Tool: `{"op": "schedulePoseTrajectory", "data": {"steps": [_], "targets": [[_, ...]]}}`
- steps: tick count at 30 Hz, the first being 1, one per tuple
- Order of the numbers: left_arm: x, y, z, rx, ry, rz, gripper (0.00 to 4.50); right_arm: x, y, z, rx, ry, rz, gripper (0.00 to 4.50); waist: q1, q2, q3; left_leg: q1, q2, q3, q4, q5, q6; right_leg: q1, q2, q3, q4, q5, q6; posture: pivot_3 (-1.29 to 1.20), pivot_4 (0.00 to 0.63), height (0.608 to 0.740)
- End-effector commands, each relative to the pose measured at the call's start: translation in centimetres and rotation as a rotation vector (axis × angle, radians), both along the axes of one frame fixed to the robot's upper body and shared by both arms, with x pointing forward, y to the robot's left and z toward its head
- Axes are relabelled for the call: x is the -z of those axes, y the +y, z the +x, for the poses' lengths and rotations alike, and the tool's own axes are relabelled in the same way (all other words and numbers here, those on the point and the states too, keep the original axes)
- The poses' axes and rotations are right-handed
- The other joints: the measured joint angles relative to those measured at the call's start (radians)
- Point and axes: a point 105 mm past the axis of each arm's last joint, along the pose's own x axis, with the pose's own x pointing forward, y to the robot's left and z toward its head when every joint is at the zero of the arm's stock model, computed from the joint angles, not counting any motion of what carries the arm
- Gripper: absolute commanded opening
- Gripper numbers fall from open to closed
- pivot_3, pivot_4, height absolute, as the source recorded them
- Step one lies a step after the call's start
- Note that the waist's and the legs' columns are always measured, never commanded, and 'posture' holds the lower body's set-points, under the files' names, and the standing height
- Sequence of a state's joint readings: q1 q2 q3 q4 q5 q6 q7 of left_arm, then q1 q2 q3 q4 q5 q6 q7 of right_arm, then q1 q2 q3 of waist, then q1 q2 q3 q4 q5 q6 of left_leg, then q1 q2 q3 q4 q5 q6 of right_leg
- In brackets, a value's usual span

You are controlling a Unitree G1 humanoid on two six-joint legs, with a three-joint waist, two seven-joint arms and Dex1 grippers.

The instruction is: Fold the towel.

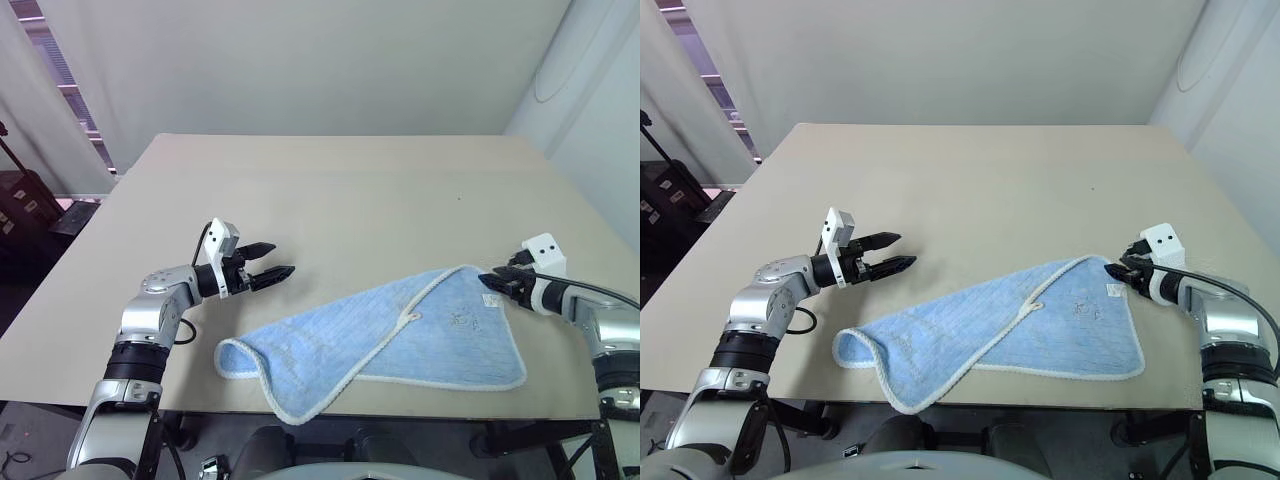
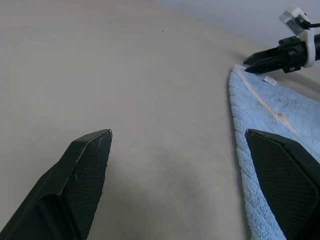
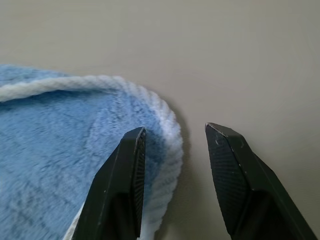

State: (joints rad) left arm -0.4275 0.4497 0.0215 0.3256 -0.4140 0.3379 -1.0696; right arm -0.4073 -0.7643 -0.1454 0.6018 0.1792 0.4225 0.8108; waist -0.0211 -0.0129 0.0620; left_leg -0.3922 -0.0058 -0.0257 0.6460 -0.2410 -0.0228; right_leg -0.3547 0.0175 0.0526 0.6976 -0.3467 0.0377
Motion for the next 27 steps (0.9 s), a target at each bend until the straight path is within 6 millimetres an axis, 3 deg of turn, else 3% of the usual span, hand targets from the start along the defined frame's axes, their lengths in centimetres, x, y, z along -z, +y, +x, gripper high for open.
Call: {"op": "schedulePoseTrajectory", "data": {"steps": [1,8,12,22,25,27], "targets": [[-1.2,0.5,0.2,-0.003,-0.053,0.010,4.50,-0.8,-0.1,1.1,0.005,0.005,0.001,2.00,0.000,0.000,0.000,0.000,0.000,0.000,0.000,0.000,0.000,0.000,0.000,0.000,0.000,0.000,0.000,0.00,0.000,0.740],[-1.4,0.7,0.2,-0.016,-0.057,0.010,4.50,-0.8,1.6,2.0,-0.069,0.091,0.049,2.00,0.001,0.000,0.000,0.000,0.000,0.000,0.000,0.000,0.000,0.000,0.000,0.000,0.000,0.000,0.000,0.00,0.000,0.740],[-1.3,0.7,0.1,-0.015,-0.060,0.014,4.50,-0.5,3.0,1.4,-0.173,0.126,0.035,2.00,-0.001,0.000,0.000,0.000,0.000,0.000,0.000,0.000,0.000,0.000,0.000,0.000,0.000,0.000,0.000,0.00,0.000,0.740],[-1.3,0.8,0.2,-0.021,-0.065,0.018,4.50,0.8,2.5,0.4,-0.191,0.173,-0.042,2.00,0.001,0.000,0.000,0.000,0.001,0.000,0.000,0.000,0.000,0.000,0.000,0.000,0.000,0.000,0.000,0.00,0.000,0.740],[-1.3,0.7,0.2,-0.018,-0.067,0.024,4.50,1.1,2.4,0.4,-0.187,0.175,-0.065,1.41,0.001,0.000,0.000,0.000,0.001,0.000,0.000,0.000,0.000,0.000,0.000,0.000,0.000,0.000,0.000,0.00,0.000,0.740],[-1.4,0.6,0.2,-0.015,-0.068,0.026,4.50,1.6,2.2,0.1,-0.196,0.194,-0.114,0.72,0.001,-0.001,0.000,0.001,0.001,0.000,0.000,0.000,0.000,0.001,0.000,0.000,0.000,0.000,0.000,0.00,0.000,0.740]]}}
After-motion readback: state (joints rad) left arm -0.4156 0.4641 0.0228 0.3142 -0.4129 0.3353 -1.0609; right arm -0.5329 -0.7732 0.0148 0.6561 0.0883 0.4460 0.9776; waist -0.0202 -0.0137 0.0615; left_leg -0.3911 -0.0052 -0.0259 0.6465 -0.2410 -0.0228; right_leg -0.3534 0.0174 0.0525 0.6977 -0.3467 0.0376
